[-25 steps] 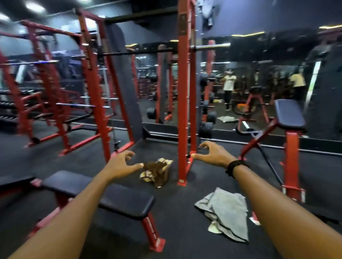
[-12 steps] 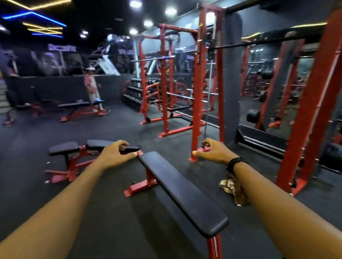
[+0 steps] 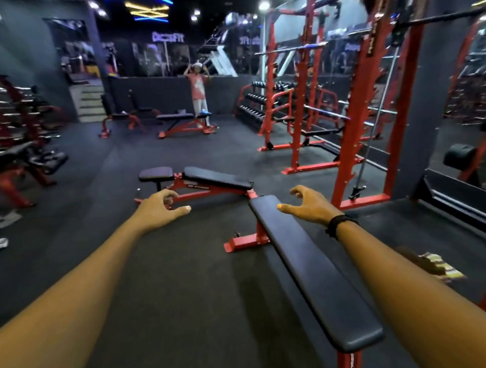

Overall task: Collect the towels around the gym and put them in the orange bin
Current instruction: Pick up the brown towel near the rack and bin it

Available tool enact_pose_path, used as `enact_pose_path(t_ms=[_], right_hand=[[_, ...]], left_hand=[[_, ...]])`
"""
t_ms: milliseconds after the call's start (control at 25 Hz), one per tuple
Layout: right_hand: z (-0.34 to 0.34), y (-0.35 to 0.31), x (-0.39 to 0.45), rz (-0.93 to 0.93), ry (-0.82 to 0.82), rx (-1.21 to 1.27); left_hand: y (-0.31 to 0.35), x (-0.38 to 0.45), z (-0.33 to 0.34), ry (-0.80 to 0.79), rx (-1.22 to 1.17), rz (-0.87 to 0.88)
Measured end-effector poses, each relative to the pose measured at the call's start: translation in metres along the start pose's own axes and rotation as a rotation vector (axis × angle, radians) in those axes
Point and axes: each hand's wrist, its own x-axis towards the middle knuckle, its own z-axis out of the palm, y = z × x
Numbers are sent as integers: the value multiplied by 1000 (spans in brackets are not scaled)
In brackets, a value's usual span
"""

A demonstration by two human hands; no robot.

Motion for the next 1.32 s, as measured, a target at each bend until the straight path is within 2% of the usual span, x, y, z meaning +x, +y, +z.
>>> enact_pose_path(t_ms=[240, 680, 1040, 1320], right_hand=[[47, -12, 104, -18, -35, -54], [89, -64, 356, 75, 15, -18], [130, -32, 580, 114, 49, -11], [127, 2, 789, 164, 41, -4]], left_hand=[[-53, 88, 7, -10, -32, -30], [-114, 359, -27, -58, -48, 6], [-164, 580, 19, -92, -45, 7], [-154, 795, 45, -121, 1, 9]])
